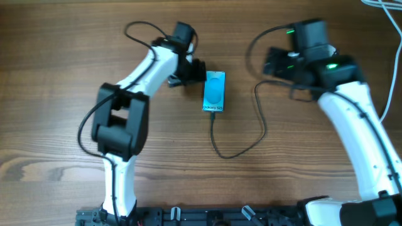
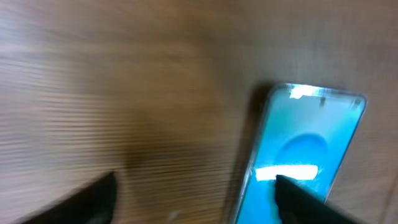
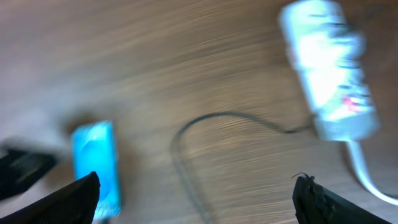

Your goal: Plug charger to phone and switch on socket

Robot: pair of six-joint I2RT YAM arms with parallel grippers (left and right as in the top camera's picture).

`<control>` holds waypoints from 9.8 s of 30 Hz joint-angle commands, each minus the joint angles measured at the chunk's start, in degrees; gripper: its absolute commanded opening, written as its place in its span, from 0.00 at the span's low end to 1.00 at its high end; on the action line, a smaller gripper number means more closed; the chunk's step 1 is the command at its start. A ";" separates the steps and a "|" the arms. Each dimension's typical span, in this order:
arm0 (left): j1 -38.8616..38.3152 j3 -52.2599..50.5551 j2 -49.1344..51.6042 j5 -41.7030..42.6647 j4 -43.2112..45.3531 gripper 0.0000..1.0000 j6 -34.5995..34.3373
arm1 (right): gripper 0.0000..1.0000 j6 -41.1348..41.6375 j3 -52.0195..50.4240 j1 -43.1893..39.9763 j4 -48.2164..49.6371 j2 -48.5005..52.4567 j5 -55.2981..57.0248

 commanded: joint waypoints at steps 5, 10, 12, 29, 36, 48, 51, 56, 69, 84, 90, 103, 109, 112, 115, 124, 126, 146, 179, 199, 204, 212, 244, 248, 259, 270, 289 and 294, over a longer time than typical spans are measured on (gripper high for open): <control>6.38 1.38 -16.94 -6.21 0.55 1.00 -0.57 | 0.99 4.90 0.79 -18.14 -0.07 -0.37 1.86; 8.87 1.38 -18.78 -6.34 -0.17 1.00 -0.57 | 1.00 10.19 -0.02 -25.79 1.64 3.15 9.46; 9.01 1.36 -18.58 -6.36 -0.92 1.00 -0.57 | 1.00 9.94 -0.70 -27.61 2.99 5.03 10.19; 8.98 1.36 -18.53 -6.34 -1.62 1.00 -0.57 | 1.00 -7.02 -0.98 -33.81 15.91 26.53 -2.29; 8.98 1.36 -18.53 -6.34 -1.64 1.00 -0.59 | 1.00 -6.93 -0.98 -34.23 20.28 28.98 -6.34; 8.98 1.36 -18.53 -6.34 -1.64 1.00 -0.57 | 1.00 -6.47 -2.38 -34.75 23.69 31.02 -5.46; 8.98 1.36 -18.53 -6.34 -1.66 1.00 -0.59 | 1.00 -6.45 -2.38 -34.75 23.43 32.35 -5.81; 8.98 1.36 -18.53 -6.34 -1.64 1.00 -0.57 | 1.00 -6.69 -2.38 -34.75 23.93 33.07 -7.87; 8.98 1.36 -18.53 -6.34 -1.62 1.00 -0.57 | 1.00 -9.03 -2.38 -34.75 23.30 33.07 -12.11; 8.98 1.36 -18.53 -6.34 -1.62 1.00 -0.59 | 1.00 -11.61 -2.38 -34.69 22.53 33.07 -14.45; 8.98 1.36 -18.53 -6.34 -1.62 1.00 -0.57 | 1.00 -7.69 -1.75 -35.28 17.25 29.20 -8.41; 8.98 1.36 -18.53 -6.34 -1.62 1.00 -0.59 | 1.00 -3.93 -3.56 -33.27 0.20 -2.89 -7.65; 8.98 1.36 -18.53 -6.34 -1.60 1.00 -0.57 | 1.00 -3.72 -15.67 -27.15 5.33 -19.28 -6.27; 8.98 1.36 -18.53 -6.34 -1.62 1.00 -0.57 | 1.00 -3.67 -23.54 -24.15 9.51 -28.35 -8.02; 8.98 1.36 -18.53 -6.34 -1.62 1.00 -0.57 | 1.00 -3.48 -28.20 -23.10 11.96 -36.00 -9.42; 8.94 1.36 -18.53 -6.34 -1.62 1.00 -0.57 | 1.00 -1.99 -28.74 -23.10 5.20 -40.72 -10.58; 8.94 1.36 -18.53 -6.34 -1.62 1.00 -0.57 | 1.00 -1.99 -28.74 -23.10 5.14 -39.60 -10.58; 8.94 1.36 -18.53 -6.34 -1.62 1.00 -0.57 | 1.00 -4.35 -29.75 -18.82 5.42 -39.56 -10.78; 8.94 1.36 -18.53 -6.34 -1.62 1.00 -0.57 | 1.00 -25.35 -82.62 -8.81 59.25 -86.58 -15.28; 8.94 1.36 -18.53 -6.34 -1.62 1.00 -0.59 | 1.00 -29.83 -82.60 -8.63 54.53 -86.58 -15.26; 8.94 1.36 -18.53 -6.34 -1.62 1.00 -0.57 | 1.00 -29.03 -82.60 -8.63 54.58 -86.58 -15.30; 8.94 1.36 -18.53 -6.34 -1.62 1.00 -0.57 | 1.00 -29.20 -82.60 -8.66 54.69 -86.55 -15.30; 9.09 -0.68 -21.14 -8.11 -4.24 1.00 -0.35 | 1.00 -29.20 -82.58 -8.63 54.69 -86.55 -15.30; 9.22 -7.48 -26.08 -10.16 0.57 1.00 -0.37 | 1.00 -29.20 -82.58 -8.63 54.69 -86.55 -15.30; 15.65 -35.26 -51.17 -12.02 8.35 1.00 -0.63 | 1.00 -29.20 -82.58 -8.66 54.69 -86.55 -15.30; 17.18 -57.20 -75.67 -11.87 23.47 1.00 -0.59 | 1.00 -29.20 -82.58 -8.66 54.69 -86.55 -15.30; 17.18 -84.98 -116.65 -10.82 35.39 1.00 -0.57 | 1.00 -29.20 -82.58 -8.63 54.69 -86.55 -15.30; 17.18 -89.24 -116.98 -10.08 42.66 1.00 2.12 | 0.99 -29.20 -82.58 -8.63 54.69 -86.55 -15.30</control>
